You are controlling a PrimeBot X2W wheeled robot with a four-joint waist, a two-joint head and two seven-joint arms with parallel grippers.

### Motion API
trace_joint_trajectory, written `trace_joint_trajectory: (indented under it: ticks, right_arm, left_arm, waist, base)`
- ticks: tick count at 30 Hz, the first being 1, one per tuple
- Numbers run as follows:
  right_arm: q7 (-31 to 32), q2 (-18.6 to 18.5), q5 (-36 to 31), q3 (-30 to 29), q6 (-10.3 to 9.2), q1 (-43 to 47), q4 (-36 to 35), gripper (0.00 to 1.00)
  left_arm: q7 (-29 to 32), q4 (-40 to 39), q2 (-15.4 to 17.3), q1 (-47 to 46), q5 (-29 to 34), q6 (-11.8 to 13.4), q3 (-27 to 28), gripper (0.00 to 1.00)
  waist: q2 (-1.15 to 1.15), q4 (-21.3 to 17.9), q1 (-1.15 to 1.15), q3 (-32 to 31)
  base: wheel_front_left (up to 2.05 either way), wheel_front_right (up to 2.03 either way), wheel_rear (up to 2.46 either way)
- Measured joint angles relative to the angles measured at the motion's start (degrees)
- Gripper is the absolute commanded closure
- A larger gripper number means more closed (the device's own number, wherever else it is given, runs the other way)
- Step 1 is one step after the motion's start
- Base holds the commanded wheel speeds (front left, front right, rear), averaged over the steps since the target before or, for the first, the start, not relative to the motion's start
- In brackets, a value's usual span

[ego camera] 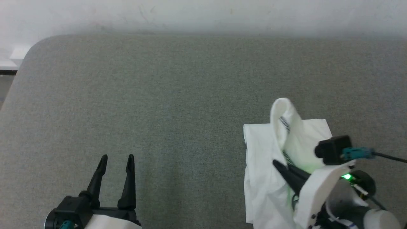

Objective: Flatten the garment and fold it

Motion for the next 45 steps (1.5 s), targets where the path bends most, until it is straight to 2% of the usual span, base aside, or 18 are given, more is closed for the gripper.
trace_joint_trajectory:
  ticks: [6,10,11,12,13,18,22,27,31,36,45]
  right_arm:
    - [-2.7,0.9,-1.6,4.1,0.00,-0.9,7.5,1.00]
    - [-5.1,1.5,-3.0,4.4,0.00,-2.2,14.4,1.00]
    - [-5.7,1.6,-3.5,3.9,0.00,-2.4,16.1,0.96]
    - [-6.0,1.6,-3.8,3.5,0.00,-2.7,17.9,0.59]
    - [-6.2,1.6,-4.1,3.4,0.00,-2.9,19.4,0.00]
    - [-8.1,1.8,-2.5,4.9,0.01,-4.4,21.7,0.00]
    - [-7.4,1.9,-0.4,3.7,0.01,-4.5,17.0,0.00]
    - [-6.0,1.8,-2.1,-4.7,0.01,-3.4,7.2,0.00]
    - [-3.7,0.8,-4.6,-12.8,0.01,-0.1,4.6,0.00]
    - [-1.3,-0.5,-4.7,-15.9,0.00,3.3,8.8,0.00]
    - [-3.2,-0.8,-5.3,-14.4,0.00,0.8,17.5,0.00]
  left_arm:
    - [-0.1,0.7,-0.3,-1.4,-0.2,-0.6,-0.7,0.00]
    - [-0.1,1.5,-0.4,-2.2,-0.5,-1.0,-1.1,0.00]
    - [-0.1,1.6,-0.4,-2.3,-0.5,-1.1,-1.3,0.00]
    - [-0.1,1.9,-0.4,-2.3,-0.5,-1.1,-1.3,0.00]
    - [-0.1,2.1,-0.4,-2.4,-0.5,-1.1,-1.5,0.00]
    - [0.0,2.7,-0.4,-2.4,-0.8,-1.1,-1.7,0.00]
    - [0.0,2.6,-0.4,-2.2,-1.0,-1.0,-1.8,0.00]
    - [0.1,2.1,-0.4,-1.6,-1.0,-0.8,-2.0,0.00]
    - [0.1,1.7,-0.4,-1.2,-1.0,-0.6,-2.2,0.00]
    - [0.1,1.4,-0.2,-1.2,-1.0,-0.5,-2.2,0.00]
    - [0.4,1.0,0.5,-1.6,-1.1,-0.5,-2.1,0.00]
  waist:
    - [0.00,1.5,0.00,0.7]
    - [0.00,2.9,0.00,1.0]
    - [0.00,3.2,0.01,1.1]
    - [0.00,3.5,0.00,1.0]
    - [0.00,3.8,0.00,1.0]
    - [-0.01,4.2,0.00,-0.1]
    - [-0.01,3.6,0.00,-1.0]
    - [-0.01,2.2,0.00,-1.4]
    - [-0.01,1.6,0.00,-0.9]
    - [-0.01,1.1,0.00,0.1]
    - [-0.01,2.0,0.00,2.0]
  base:
    - [0.00,0.00,0.00]
    - [0.00,0.00,0.00]
    - [0.00,0.00,0.00]
    - [0.00,0.00,0.00]
    - [0.00,0.00,0.00]
    - [0.00,0.00,0.00]
    - [0.00,0.00,0.00]
    - [0.00,0.00,0.00]
    - [0.00,0.00,0.00]
    - [0.00,0.00,0.00]
    - [0.00,0.00,0.00]
